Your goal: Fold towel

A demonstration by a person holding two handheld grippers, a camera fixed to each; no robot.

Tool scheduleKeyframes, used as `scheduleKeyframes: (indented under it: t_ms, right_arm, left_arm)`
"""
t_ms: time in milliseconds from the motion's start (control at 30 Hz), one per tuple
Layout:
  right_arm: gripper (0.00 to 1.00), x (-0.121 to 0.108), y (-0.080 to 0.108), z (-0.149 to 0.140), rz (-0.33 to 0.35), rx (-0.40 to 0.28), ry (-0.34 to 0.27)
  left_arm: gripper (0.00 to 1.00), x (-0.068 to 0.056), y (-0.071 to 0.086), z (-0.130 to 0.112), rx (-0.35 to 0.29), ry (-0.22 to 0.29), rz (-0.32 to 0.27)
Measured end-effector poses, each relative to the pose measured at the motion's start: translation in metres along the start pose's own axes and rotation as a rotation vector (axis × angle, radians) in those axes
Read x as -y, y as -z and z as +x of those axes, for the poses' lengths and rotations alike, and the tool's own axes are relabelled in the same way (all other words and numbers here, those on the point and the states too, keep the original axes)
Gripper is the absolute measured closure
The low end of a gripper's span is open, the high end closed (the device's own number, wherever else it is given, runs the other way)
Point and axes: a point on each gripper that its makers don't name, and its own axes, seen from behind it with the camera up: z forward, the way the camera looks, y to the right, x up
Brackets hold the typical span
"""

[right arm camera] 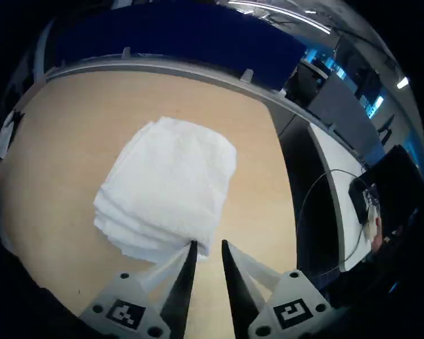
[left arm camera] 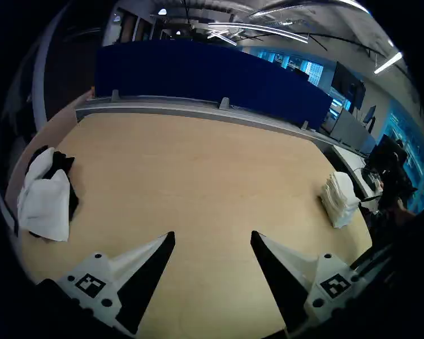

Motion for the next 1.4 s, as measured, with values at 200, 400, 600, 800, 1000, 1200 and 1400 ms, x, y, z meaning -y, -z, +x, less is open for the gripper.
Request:
scheduleKeyframes:
  t_ms: [200,400,600,800,1000,1200,1400]
  right_arm:
    - [0.38,-0.005,0.006,0.003,-0.030,-0.020,-0.014]
    - [0.08,-0.003,0.011,0.013,-0.049,-0.053,-0.030]
    - [0.01,0.004,0.015,0.025,-0.053,-0.087,-0.047]
    - [0.00,0.012,0.019,0.037,-0.055,-0.124,-0.063]
    - [0.00,0.018,0.031,0.056,-0.070,-0.209,-0.107]
    - [0.00,0.024,0.056,0.095,-0.069,-0.386,-0.190]
    - [0.00,0.031,0.088,0.130,-0.048,-0.567,-0.289]
  left_arm:
    - [0.00,-0.002,0.000,0.000,-0.001,-0.002,-0.008]
    - [0.00,-0.001,0.001,0.002,-0.010,-0.004,-0.012]
    - [0.00,0.001,0.001,0.008,-0.024,-0.001,-0.015]
    - [0.00,0.002,0.001,0.011,-0.034,-0.003,-0.022]
    - [0.00,0.003,0.000,0.016,-0.049,-0.008,-0.027]
    - [0.00,0.004,-0.001,0.025,-0.070,-0.009,-0.026]
    - [0.00,0.004,0.001,0.037,-0.101,-0.017,-0.026]
